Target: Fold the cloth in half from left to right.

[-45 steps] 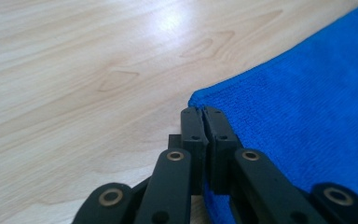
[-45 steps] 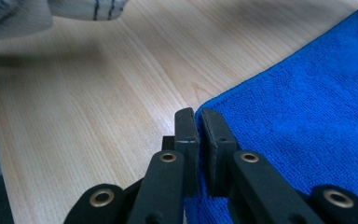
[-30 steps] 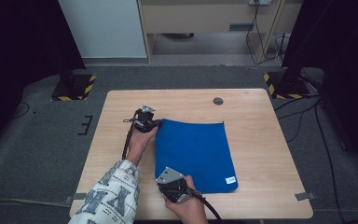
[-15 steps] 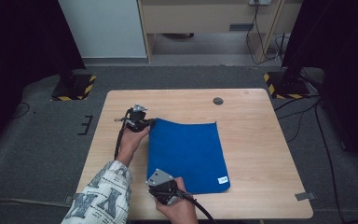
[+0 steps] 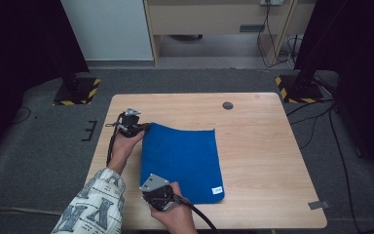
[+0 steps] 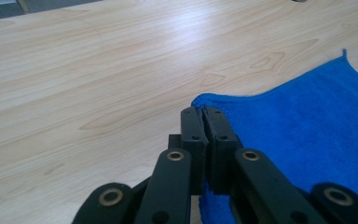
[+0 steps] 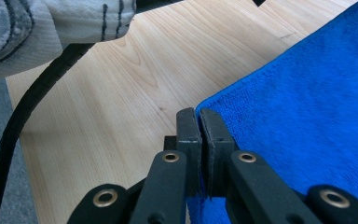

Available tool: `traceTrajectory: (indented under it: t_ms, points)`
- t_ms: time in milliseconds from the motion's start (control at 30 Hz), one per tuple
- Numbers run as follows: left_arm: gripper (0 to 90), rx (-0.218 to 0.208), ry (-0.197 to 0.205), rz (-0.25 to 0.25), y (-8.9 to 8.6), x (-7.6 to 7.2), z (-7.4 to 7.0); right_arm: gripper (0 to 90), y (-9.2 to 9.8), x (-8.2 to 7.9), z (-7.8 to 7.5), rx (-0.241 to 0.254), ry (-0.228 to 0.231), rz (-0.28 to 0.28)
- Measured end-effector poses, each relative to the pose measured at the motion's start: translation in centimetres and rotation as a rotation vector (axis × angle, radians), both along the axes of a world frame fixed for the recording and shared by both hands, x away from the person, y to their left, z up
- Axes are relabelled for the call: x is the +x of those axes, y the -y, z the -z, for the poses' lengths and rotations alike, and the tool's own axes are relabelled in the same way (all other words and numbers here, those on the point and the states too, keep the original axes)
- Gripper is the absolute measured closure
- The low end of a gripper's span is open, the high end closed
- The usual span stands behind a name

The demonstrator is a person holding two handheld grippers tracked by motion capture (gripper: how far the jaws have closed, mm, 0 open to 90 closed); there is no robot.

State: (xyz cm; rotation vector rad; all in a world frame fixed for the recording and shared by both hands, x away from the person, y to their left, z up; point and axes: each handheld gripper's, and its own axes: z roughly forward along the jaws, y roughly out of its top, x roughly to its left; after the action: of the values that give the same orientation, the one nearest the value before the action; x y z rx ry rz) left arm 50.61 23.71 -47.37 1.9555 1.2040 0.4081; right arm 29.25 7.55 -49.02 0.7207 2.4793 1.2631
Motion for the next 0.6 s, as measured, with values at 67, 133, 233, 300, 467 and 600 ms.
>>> traceTrajectory:
  t_ms: [67,133,233,300,467,600]
  points:
    - [87.2,-0.014,-0.003,0.000,0.8,0.1,0.2,87.4,0.9,0.2,0.0,0.017,-0.006,0.012]
    - [87.0,-0.016,-0.008,0.004,2.1,0.3,0.5,87.4,1.8,0.3,0.0,0.023,-0.008,0.017]
    - [86.9,-0.010,-0.019,0.017,3.9,0.7,0.8,87.4,3.7,0.4,0.1,0.028,-0.021,0.033]
    - [86.9,-0.010,-0.020,0.029,5.2,0.8,0.8,87.4,5.1,0.6,0.4,0.037,-0.034,0.044]
    - [86.8,-0.023,-0.027,0.037,8.0,1.0,0.8,87.4,7.7,0.9,1.2,0.071,-0.075,0.058]
    - [86.7,-0.010,-0.028,0.037,9.7,1.2,0.9,87.4,9.1,1.0,1.5,0.094,-0.085,0.078]
